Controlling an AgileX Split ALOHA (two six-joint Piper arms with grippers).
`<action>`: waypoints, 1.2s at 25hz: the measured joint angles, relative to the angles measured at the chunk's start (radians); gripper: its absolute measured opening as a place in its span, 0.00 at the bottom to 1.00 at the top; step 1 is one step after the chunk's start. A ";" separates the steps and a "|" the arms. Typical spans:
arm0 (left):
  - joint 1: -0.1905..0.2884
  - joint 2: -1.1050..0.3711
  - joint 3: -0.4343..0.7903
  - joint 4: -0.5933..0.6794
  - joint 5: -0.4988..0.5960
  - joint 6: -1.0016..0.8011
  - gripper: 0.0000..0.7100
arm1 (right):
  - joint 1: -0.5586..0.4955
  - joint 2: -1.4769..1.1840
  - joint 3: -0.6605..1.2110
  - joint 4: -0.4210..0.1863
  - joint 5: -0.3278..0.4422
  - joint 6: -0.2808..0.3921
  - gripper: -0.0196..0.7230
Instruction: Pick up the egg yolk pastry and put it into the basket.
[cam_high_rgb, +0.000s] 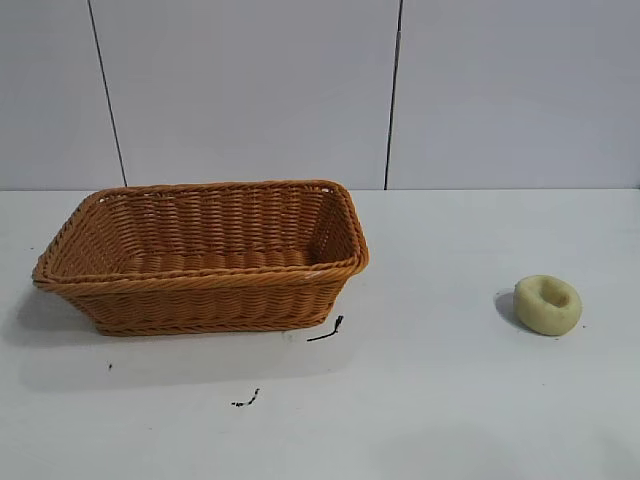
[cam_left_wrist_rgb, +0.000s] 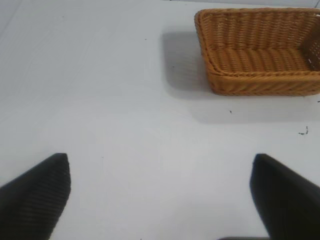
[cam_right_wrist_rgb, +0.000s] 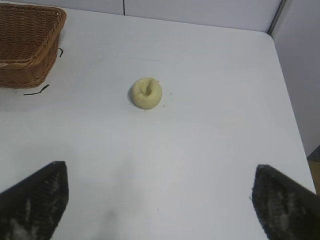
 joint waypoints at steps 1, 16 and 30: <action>0.000 0.000 0.000 0.000 0.000 0.000 0.98 | 0.000 0.000 0.000 0.000 0.000 0.000 0.96; 0.000 0.000 0.000 0.000 0.000 0.000 0.98 | 0.000 0.483 -0.154 0.001 -0.001 -0.003 0.96; 0.000 0.000 0.000 0.000 0.000 0.000 0.98 | 0.000 1.570 -0.686 0.001 -0.037 -0.004 0.96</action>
